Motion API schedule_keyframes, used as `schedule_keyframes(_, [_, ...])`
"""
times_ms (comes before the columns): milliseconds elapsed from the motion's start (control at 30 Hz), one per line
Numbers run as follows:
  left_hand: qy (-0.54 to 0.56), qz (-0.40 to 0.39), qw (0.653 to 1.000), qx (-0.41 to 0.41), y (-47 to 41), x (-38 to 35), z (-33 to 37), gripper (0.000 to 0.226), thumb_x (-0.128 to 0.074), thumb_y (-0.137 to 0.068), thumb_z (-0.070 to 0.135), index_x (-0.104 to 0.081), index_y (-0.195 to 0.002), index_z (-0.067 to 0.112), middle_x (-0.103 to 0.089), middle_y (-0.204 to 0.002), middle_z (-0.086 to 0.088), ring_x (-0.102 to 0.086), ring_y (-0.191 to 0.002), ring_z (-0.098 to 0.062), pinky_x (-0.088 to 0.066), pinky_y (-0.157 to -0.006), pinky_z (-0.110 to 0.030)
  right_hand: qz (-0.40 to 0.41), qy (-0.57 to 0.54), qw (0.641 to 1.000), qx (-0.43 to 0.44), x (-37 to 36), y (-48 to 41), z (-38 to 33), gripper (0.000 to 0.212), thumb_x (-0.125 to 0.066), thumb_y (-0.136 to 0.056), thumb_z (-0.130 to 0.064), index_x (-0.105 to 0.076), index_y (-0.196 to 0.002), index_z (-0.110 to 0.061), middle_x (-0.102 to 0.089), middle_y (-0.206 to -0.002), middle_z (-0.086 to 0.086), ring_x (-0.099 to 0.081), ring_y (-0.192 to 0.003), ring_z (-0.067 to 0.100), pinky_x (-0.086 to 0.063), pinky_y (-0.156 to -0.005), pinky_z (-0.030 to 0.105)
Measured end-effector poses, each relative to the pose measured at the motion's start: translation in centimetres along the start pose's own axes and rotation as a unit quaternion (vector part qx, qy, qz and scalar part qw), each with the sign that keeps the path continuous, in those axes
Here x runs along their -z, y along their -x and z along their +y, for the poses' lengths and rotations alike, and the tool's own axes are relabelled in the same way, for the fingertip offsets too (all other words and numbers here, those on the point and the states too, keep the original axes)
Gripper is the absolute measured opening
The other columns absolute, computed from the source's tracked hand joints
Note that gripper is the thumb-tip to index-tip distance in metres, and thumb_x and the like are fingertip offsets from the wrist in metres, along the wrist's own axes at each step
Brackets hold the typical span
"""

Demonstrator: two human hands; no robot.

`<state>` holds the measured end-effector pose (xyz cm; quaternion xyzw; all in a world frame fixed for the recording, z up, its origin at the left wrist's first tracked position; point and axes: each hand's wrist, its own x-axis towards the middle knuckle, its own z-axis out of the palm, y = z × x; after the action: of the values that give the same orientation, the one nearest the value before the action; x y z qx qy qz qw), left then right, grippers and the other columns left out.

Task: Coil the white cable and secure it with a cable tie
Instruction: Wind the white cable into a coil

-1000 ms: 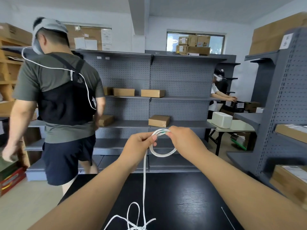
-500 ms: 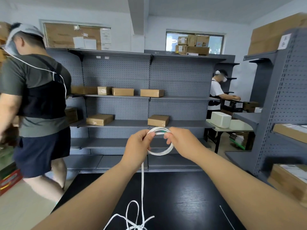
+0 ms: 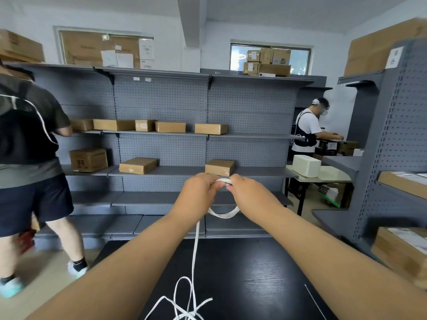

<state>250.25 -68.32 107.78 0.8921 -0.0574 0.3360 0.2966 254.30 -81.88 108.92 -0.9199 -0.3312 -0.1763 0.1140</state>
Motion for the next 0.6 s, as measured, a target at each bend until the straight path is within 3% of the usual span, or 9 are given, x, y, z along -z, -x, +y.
schedule_keyframes(167, [0.077, 0.002, 0.997, 0.018, 0.2, -0.2, 0.4, 0.021, -0.048, -0.096, 0.024, -0.066, -0.104, 0.017, -0.059, -0.080, -0.002, -0.055, -0.061, -0.010, -0.047, -0.068, -0.024, 0.025, -0.099, 0.993, -0.060, 0.3, 0.0, -0.4, 0.024, -0.034, -0.100, -0.025, -0.050, -0.104, -0.007, -0.049, -0.081, 0.006, -0.047, -0.073, 0.025, -0.035, -0.063, 0.033])
schedule_keyframes(233, [0.095, 0.012, 0.995, 0.039, 0.4, -0.4, 0.3, 0.019, -0.047, -0.096, 0.025, -0.064, -0.095, 0.016, -0.057, -0.073, 0.001, -0.054, -0.053, -0.002, -0.042, -0.056, -0.012, 0.034, -0.149, 0.985, -0.083, 0.3, 0.0, -0.4, 0.022, -0.036, -0.099, -0.024, -0.052, -0.100, -0.008, -0.056, -0.085, 0.009, -0.051, -0.076, 0.026, -0.038, -0.066, 0.034])
schedule_keyframes(300, [0.125, 0.026, 0.989, 0.072, 0.6, -0.6, 0.4, 0.021, -0.046, -0.096, 0.025, -0.058, -0.082, 0.017, -0.053, -0.064, 0.004, -0.051, -0.047, 0.003, -0.037, -0.049, -0.008, 0.054, -0.196, 0.974, -0.104, 0.2, 0.0, -0.3, 0.020, -0.037, -0.099, -0.023, -0.052, -0.094, -0.011, -0.063, -0.093, 0.012, -0.055, -0.080, 0.026, -0.041, -0.070, 0.035])
schedule_keyframes(367, [0.164, 0.043, 0.981, 0.098, 0.8, -0.8, 0.6, 0.023, -0.044, -0.097, 0.028, -0.056, -0.079, 0.018, -0.053, -0.065, 0.004, -0.051, -0.049, 0.001, -0.037, -0.049, -0.008, 0.079, -0.242, 0.960, -0.121, 0.1, 0.2, -0.2, 0.017, -0.037, -0.099, -0.022, -0.051, -0.092, -0.013, -0.064, -0.096, 0.013, -0.053, -0.077, 0.023, -0.039, -0.064, 0.032])
schedule_keyframes(433, [0.167, 0.044, 0.980, 0.103, 0.9, -0.8, 0.8, 0.027, -0.041, -0.097, 0.032, -0.059, -0.091, 0.014, -0.053, -0.071, 0.005, -0.053, -0.061, -0.007, -0.038, -0.057, -0.014, 0.096, -0.268, 0.950, -0.128, 0.0, 0.3, -0.4, 0.018, -0.037, -0.099, -0.022, -0.052, -0.095, -0.014, -0.064, -0.095, 0.012, -0.052, -0.075, 0.020, -0.036, -0.060, 0.030])
schedule_keyframes(500, [0.160, 0.026, 0.982, 0.096, 0.9, -0.6, 0.8, 0.034, -0.036, -0.098, 0.036, -0.060, -0.098, 0.012, -0.053, -0.075, 0.009, -0.052, -0.071, -0.010, -0.039, -0.066, -0.024, 0.099, -0.239, 0.958, -0.121, 0.0, 0.5, -0.4, 0.021, -0.036, -0.100, -0.024, -0.052, -0.099, -0.010, -0.062, -0.093, 0.011, -0.054, -0.078, 0.024, -0.038, -0.062, 0.031])
schedule_keyframes(600, [0.146, -0.028, 0.985, 0.088, 0.7, 0.3, 0.3, 0.035, -0.038, -0.097, 0.037, -0.061, -0.097, 0.010, -0.052, -0.075, 0.004, -0.047, -0.070, -0.009, -0.039, -0.070, -0.028, 0.083, -0.113, 0.986, -0.091, 0.2, 0.7, 0.0, 0.022, -0.033, -0.100, -0.025, -0.048, -0.097, -0.009, -0.053, -0.083, 0.006, -0.050, -0.075, 0.026, -0.036, -0.062, 0.033])
